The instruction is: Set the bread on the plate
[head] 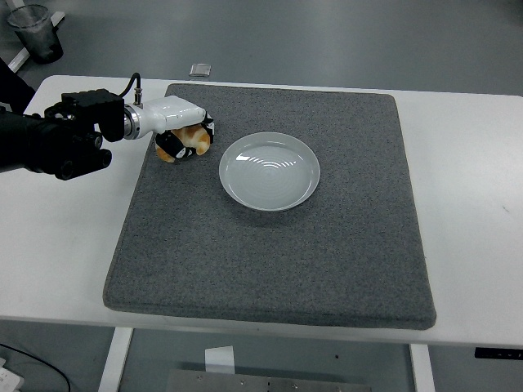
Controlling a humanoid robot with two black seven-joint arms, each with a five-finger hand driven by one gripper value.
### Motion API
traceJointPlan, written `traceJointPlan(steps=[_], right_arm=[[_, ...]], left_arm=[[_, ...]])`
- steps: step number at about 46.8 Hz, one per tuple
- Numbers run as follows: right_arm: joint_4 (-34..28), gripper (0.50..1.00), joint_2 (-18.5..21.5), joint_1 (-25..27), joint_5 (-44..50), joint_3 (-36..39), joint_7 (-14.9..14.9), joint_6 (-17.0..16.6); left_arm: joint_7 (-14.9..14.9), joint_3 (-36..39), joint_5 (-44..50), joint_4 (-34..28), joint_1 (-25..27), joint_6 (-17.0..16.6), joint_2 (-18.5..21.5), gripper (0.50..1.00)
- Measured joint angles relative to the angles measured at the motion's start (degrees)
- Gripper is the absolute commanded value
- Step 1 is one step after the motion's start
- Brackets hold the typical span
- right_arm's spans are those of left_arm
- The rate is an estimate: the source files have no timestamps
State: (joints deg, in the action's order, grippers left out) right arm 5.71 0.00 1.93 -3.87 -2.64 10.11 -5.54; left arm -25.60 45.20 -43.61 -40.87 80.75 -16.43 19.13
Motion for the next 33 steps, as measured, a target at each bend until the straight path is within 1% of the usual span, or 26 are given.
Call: traceJointPlan(steps=[10, 23, 33], right_arm=[[0.00, 0.932, 0.00, 0.02, 0.00, 0.00, 0.00, 0.00], [0.00, 0.932, 0.00, 0.00, 0.00, 0.00, 0.00, 0.00], [0.00, 0.932, 0.00, 0.01, 0.00, 0.00, -0.03, 0.00]], left_arm=[[-0.05, -0.09, 0.18, -0.76, 5.05, 0.34, 0.37, 0.500], [0.03, -0.12, 1.57, -3.55, 14.15, 1.15, 0.82, 0.500], [0.00, -0.19, 3.84, -3.85, 21.23, 3.51, 0.98, 0.500]])
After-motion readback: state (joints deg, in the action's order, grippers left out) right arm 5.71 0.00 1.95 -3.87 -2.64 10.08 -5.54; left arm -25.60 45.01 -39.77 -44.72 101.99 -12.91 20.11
